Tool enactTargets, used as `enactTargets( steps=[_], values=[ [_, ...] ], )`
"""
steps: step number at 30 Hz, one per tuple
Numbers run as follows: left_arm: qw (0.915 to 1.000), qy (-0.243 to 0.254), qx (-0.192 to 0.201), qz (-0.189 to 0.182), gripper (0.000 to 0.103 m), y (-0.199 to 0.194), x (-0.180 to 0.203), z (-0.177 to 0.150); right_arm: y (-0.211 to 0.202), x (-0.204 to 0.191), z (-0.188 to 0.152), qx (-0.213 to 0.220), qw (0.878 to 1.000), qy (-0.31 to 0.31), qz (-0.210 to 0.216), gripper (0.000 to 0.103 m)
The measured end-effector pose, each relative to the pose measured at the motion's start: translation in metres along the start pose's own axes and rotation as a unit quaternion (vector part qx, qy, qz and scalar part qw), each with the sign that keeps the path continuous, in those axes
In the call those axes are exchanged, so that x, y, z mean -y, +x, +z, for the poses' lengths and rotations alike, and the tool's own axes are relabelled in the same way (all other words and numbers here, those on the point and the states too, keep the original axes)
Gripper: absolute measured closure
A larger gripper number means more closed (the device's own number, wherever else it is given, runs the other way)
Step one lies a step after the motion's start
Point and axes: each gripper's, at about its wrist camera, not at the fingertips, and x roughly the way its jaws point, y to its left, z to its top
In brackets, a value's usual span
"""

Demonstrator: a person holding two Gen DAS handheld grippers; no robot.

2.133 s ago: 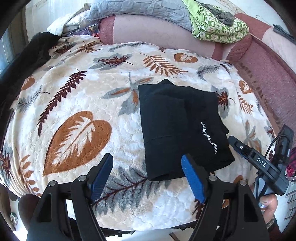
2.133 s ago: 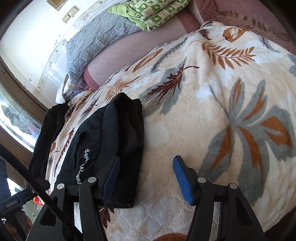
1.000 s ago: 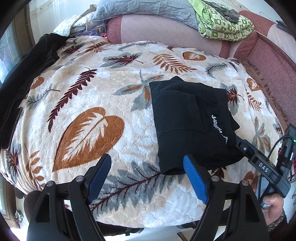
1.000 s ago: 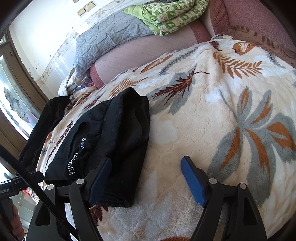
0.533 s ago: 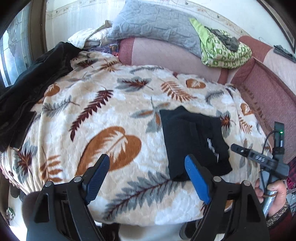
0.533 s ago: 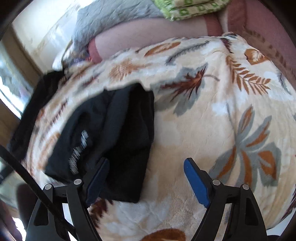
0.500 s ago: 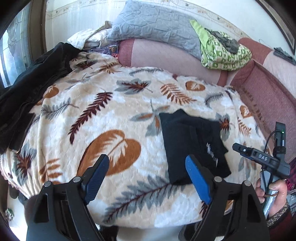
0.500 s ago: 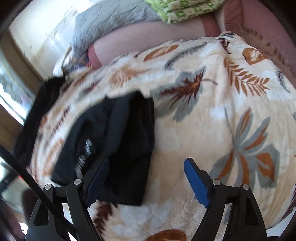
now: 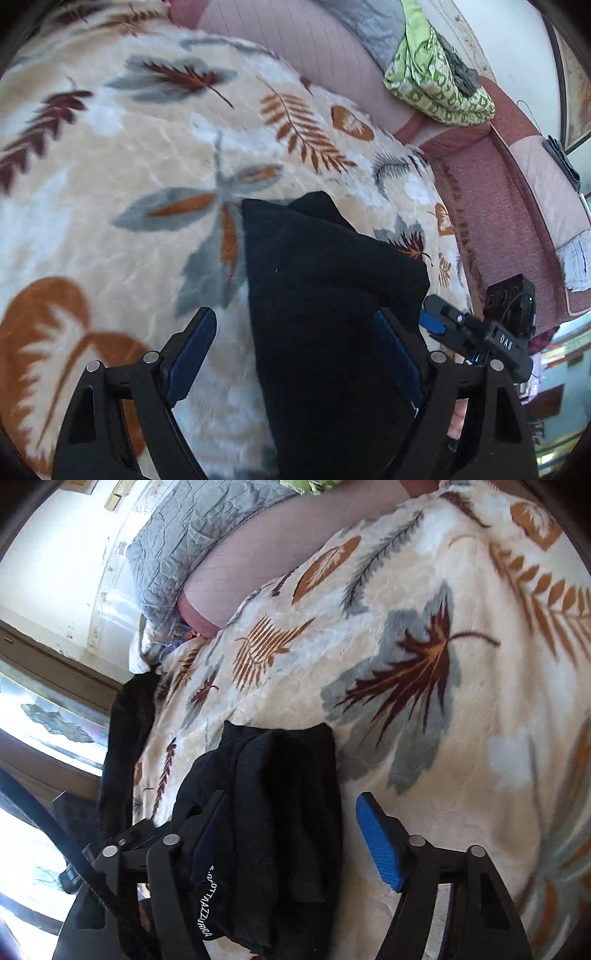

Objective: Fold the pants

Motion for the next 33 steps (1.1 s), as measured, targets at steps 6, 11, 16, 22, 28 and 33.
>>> enactTargets(
  steps=[6, 11, 16, 22, 28, 33],
  values=[
    [0.9975, 0.048, -0.028, -0.043, 0.018, 0.029, 0.003, 0.016, 0.025, 0.005, -0.005, -0.010, 1.000, 0.004, 0.021, 0.038],
    [0.9969, 0.026, -0.025, -0.071, 0.048, 0.030, -0.005, 0.017, 0.036, 0.001, -0.006, -0.007, 0.999, 0.001, 0.041, 0.042],
    [0.9977, 0.022, -0.003, -0.064, 0.061, 0.021, -0.002, 0.013, 0.037, -0.004, -0.012, -0.017, 0.998, 0.017, 0.057, 0.065],
    [0.9974, 0.037, 0.029, -0.053, 0.065, 0.000, 0.009, 0.008, 0.024, -0.030, -0.014, -0.003, 0.999, -0.002, 0.043, 0.078],
    [0.9952, 0.058, 0.070, -0.036, 0.065, -0.023, 0.015, 0.021, 0.019, -0.061, -0.006, 0.008, 0.999, -0.034, 0.036, 0.080],
    [0.9924, 0.054, 0.108, -0.025, 0.068, -0.038, 0.012, 0.054, 0.021, -0.088, 0.017, 0.025, 0.997, -0.052, 0.046, 0.080]
  ],
)
